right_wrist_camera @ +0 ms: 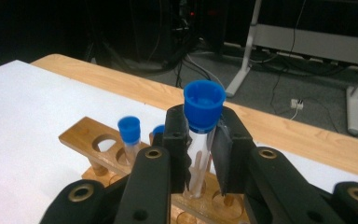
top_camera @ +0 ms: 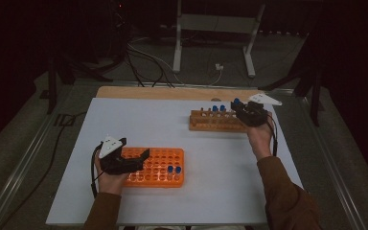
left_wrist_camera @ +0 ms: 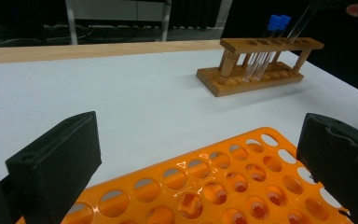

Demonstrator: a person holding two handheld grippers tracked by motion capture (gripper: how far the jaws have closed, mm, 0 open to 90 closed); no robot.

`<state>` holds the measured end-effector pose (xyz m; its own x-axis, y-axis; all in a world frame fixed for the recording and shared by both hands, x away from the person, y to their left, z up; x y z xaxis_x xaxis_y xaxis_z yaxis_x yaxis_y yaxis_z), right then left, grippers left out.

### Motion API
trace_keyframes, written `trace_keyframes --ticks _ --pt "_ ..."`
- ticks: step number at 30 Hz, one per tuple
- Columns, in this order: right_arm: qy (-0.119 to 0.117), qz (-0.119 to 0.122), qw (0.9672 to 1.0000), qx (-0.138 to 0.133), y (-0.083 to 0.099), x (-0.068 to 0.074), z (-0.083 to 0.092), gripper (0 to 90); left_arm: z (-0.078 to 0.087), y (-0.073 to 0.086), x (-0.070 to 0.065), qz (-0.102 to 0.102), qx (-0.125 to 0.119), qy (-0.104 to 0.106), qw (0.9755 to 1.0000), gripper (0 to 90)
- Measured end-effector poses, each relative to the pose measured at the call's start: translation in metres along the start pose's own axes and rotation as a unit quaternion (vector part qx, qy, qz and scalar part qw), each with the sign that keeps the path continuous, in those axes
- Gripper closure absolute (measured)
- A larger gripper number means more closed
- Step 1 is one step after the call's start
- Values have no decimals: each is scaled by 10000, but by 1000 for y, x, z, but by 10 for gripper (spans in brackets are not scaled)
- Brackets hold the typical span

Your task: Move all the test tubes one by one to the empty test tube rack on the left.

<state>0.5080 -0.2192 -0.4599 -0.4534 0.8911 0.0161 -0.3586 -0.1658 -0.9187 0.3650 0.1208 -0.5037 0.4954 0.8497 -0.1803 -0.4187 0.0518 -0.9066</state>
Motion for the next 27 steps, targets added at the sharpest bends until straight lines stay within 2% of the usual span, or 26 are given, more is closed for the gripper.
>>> trace_keyframes --ticks 14,27 --pt "-43 146 9998 -86 -11 5 13 771 -1 1 1 -19 33 -29 10000 7" --pt "-400 279 9988 -12 -11 27 16 770 -1 2 -1 -28 34 2 10000 7"
Point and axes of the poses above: each handheld gripper's, and its own axes: z roughly backward along the jaws, y roughly out of its underside, x roughly to its left, the point moved 10 cm from there along -z, roughly forward along the jaws
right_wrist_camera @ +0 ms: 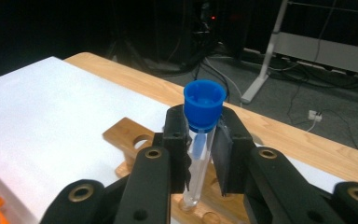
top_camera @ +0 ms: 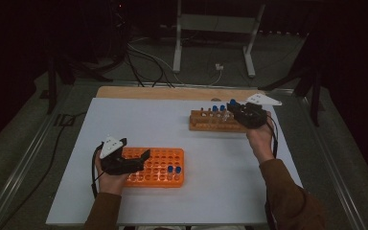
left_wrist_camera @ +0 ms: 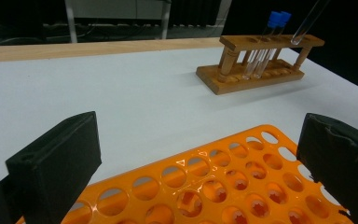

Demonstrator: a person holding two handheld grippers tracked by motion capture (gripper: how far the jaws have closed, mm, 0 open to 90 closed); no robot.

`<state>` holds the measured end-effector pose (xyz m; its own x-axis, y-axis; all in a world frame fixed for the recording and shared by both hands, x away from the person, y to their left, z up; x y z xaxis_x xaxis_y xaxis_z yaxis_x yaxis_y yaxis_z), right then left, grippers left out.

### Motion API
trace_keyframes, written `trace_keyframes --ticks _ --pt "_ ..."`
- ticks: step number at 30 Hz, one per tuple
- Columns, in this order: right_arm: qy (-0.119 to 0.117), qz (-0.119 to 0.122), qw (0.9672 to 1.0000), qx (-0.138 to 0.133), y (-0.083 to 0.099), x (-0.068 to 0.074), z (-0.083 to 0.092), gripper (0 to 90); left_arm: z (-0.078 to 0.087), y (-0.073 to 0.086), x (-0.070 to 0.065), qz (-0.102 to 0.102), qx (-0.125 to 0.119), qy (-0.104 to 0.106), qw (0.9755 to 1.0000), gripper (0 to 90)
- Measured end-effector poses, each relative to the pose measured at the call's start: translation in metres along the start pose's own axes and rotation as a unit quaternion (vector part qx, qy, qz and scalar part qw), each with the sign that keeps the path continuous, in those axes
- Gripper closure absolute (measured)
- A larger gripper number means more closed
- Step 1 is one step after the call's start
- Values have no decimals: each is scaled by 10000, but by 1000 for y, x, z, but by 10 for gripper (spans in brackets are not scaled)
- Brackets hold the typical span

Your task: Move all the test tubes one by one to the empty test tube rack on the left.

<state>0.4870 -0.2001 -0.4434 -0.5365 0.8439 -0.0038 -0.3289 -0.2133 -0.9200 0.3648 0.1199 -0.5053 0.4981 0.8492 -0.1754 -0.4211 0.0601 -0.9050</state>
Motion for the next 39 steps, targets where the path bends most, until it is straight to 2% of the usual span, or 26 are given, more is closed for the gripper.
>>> trace_keyframes --ticks 9,13,22,28,39 --pt "-292 145 9994 121 1 26 -5 770 1 -1 0 25 -24 13 10000 7" --pt "-471 85 9987 162 0 39 -7 769 0 -2 0 40 -50 3 10000 7" --pt "-783 18 9966 247 2 61 -11 769 -3 -8 -9 -87 -76 39 9999 7" --pt "-1013 69 9945 237 -2 80 -11 769 -6 -17 -14 -203 -63 83 9997 8" --pt "-1493 136 9885 197 -9 116 -7 768 -21 -29 -32 -442 -42 271 9986 8"
Point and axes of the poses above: each handheld gripper's, and its own axes: z roughly backward along the jaws, y roughly out of its underside, x roughly to its left, the point moved 10 cm from there along -z, roughly forward along the jaws
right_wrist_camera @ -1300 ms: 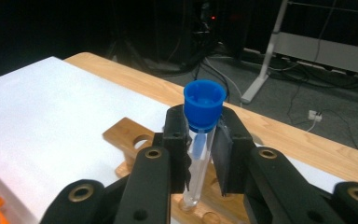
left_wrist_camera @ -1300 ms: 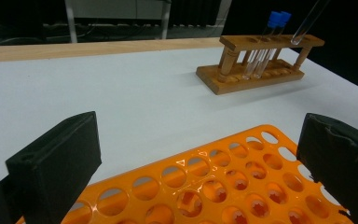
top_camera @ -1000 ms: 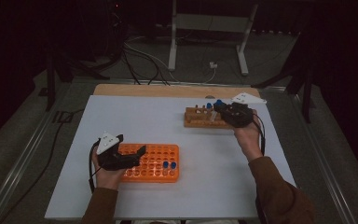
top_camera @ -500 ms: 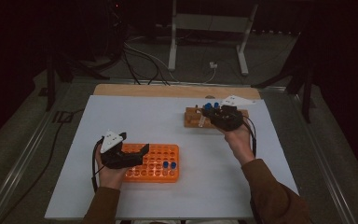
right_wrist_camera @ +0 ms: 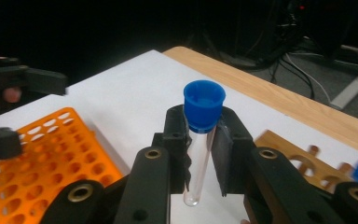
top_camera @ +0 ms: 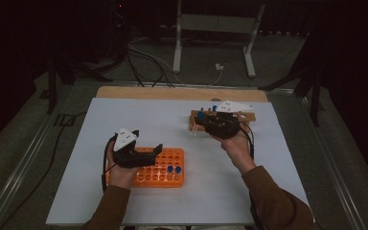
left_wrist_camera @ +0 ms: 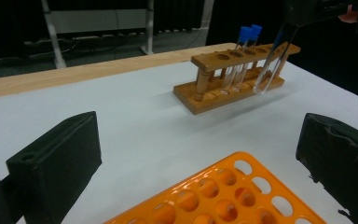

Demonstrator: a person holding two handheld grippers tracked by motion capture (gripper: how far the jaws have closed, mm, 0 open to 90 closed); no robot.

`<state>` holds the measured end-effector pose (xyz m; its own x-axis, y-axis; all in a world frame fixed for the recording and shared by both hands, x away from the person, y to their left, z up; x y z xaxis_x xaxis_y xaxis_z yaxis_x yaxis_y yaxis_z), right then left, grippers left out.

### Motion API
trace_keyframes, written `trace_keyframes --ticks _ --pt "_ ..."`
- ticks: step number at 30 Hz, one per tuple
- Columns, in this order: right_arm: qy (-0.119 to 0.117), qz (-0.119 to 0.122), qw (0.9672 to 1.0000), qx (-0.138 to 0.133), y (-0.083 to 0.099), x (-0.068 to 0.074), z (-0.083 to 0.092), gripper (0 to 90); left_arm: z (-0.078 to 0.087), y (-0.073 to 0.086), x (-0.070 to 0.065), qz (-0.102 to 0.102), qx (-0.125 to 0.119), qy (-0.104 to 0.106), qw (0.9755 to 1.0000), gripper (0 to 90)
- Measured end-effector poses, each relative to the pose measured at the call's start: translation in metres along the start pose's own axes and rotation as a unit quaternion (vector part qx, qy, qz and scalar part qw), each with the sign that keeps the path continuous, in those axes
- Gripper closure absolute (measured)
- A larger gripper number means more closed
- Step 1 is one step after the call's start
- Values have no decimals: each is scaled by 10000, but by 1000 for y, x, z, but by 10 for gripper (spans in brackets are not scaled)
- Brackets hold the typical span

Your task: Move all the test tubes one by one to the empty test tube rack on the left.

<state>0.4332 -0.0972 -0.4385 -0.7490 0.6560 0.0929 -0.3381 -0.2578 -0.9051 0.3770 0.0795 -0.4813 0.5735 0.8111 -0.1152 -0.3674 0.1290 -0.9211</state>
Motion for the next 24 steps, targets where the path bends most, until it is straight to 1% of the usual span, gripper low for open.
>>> trace_keyframes --ticks 4,8,13,16,19,22,24 --pt "-146 48 9999 23 -2 13 -6 768 -8 -5 -9 -113 39 152 9998 16" --pt "-309 71 9995 63 -3 27 -12 768 -17 -11 -18 -231 75 259 9994 16" --pt "-488 132 9987 101 -6 43 -18 768 -25 -17 -24 -283 42 316 9991 16" --pt "-562 184 9982 126 -7 51 -21 768 -29 -18 -26 -270 46 349 9990 16" --pt "-607 223 9978 168 -7 56 -25 768 -33 -17 -28 -318 91 346 9989 17" --pt "-687 204 9972 209 -6 61 -28 768 -35 -16 -31 -373 138 379 9985 47" --pt "-716 210 9970 226 -6 64 -29 768 -36 -15 -34 -450 168 380 9981 79"
Point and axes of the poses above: each handheld gripper's, and its own axes: z roughly backward along the jaws, y roughly out of its underside, x roughly to its left, the point moved 10 cm from there along -z, roughly forward along the jaws
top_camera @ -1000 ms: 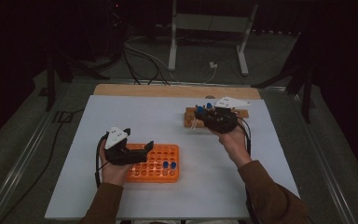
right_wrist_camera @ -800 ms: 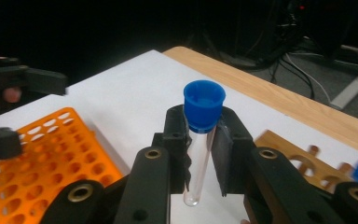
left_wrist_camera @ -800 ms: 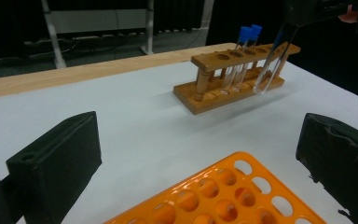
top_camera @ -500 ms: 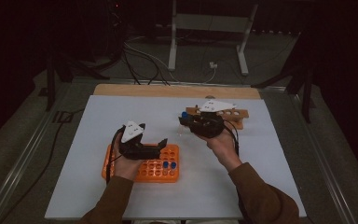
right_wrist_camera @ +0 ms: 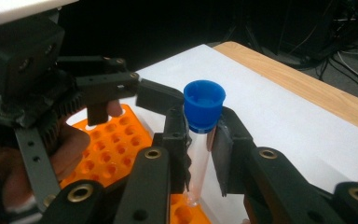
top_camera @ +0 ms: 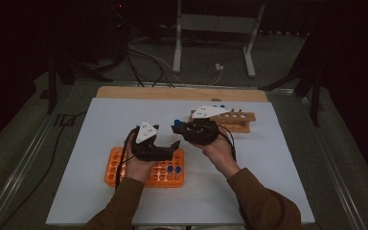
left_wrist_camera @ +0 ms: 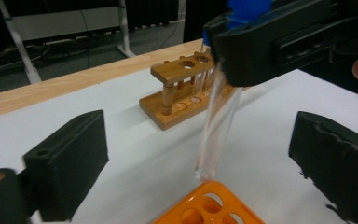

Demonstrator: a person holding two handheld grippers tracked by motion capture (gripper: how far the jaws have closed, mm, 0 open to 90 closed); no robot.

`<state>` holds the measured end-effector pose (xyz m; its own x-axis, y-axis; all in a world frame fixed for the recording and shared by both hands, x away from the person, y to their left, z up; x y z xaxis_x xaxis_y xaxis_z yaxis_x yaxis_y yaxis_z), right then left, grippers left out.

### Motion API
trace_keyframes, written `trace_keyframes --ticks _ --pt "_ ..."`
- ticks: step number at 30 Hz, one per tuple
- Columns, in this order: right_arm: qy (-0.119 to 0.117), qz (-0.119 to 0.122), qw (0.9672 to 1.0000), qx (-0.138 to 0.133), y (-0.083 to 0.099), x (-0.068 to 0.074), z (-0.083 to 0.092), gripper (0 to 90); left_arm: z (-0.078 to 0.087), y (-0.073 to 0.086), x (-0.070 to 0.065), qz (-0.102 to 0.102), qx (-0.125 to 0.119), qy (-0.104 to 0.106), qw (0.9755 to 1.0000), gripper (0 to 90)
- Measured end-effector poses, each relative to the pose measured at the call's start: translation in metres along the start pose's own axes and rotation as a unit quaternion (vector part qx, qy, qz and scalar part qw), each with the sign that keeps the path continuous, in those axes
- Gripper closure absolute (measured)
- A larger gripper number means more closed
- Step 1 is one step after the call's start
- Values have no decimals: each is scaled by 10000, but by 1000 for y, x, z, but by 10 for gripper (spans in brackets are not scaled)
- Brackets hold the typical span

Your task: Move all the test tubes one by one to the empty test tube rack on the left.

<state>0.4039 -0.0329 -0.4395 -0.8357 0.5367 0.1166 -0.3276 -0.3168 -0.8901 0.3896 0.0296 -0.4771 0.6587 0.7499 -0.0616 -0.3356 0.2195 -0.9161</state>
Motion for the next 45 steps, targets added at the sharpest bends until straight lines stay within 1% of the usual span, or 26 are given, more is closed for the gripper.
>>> trace_keyframes --ticks 2,4,5,6,7,9,11,13,17,20,24,25,26,28,30,32,33,35,36,40,42,45 --pt "-29 9 10000 4 0 2 -2 768 -1 -1 -2 -90 -6 -22 10000 109" --pt "-61 11 10000 5 -1 4 -3 768 -1 -2 -4 -87 -44 -4 10000 170" --pt "-64 13 10000 10 -1 5 -3 767 -1 -3 -4 -85 -46 -22 10000 183" --pt "-79 19 10000 17 -1 6 -4 768 -1 -4 -3 -97 -60 -36 9999 226" --pt "-90 16 10000 18 -1 6 -4 767 -1 -4 -3 -82 -89 -20 9999 292" --pt "-111 33 9999 33 -1 8 -5 767 1 -6 -4 -74 -160 62 9998 410" --pt "-127 40 9999 35 -1 9 -5 767 2 -7 -5 -90 -208 142 9996 546" --pt "-135 41 9999 37 -1 9 -5 767 3 -7 -7 -129 -216 224 9994 619" --pt "-145 31 9999 26 -1 10 -5 767 2 -5 -9 -176 -152 240 9994 698" --pt "-153 37 9999 42 0 10 -5 767 2 -4 -7 -149 -138 224 9995 765" --pt "-179 39 9998 50 1 11 -5 764 3 -3 -8 -164 -141 215 9995 777" --pt "-186 79 9998 43 1 11 -5 761 3 -2 -8 -161 -148 219 9995 778" --pt "-195 106 9997 27 1 11 -5 731 3 -2 -8 -152 -147 213 9995 778" --pt "-227 124 9997 -7 0 12 -4 619 3 -2 -7 -125 -153 202 9996 779" --pt "-392 60 9992 -103 -2 14 -2 498 3 -1 -6 -100 -143 183 9997 779" --pt "-449 34 9988 -171 -3 14 0 399 4 -1 -5 -81 -150 180 9997 780" --pt "-361 87 9991 -220 -4 13 2 324 4 0 -4 -76 -147 177 9997 780" --pt "-228 138 9993 -265 -5 11 4 213 5 0 -3 -39 -157 181 9997 780" --pt "-210 122 9993 -277 -5 10 5 159 6 1 -3 -21 -150 194 9997 780" --pt "-91 47 9997 -221 -3 4 8 29 11 3 -1 96 -186 223 9995 780" --pt "-80 8 9997 -212 -1 1 10 20 13 5 0 145 -205 250 9994 780" --pt "-22 -34 9997 -236 3 -5 13 20 17 7 1 154 -190 279 9993 780"
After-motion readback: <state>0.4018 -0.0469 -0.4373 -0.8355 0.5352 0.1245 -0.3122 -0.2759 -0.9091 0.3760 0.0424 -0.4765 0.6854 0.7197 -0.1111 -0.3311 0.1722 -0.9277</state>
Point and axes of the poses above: each handheld gripper's, and its own axes: z roughly backward along the jaws, y roughly out of its underside, x roughly to its left, the point moved 10 cm from there along -z, roughly forward along the jaws
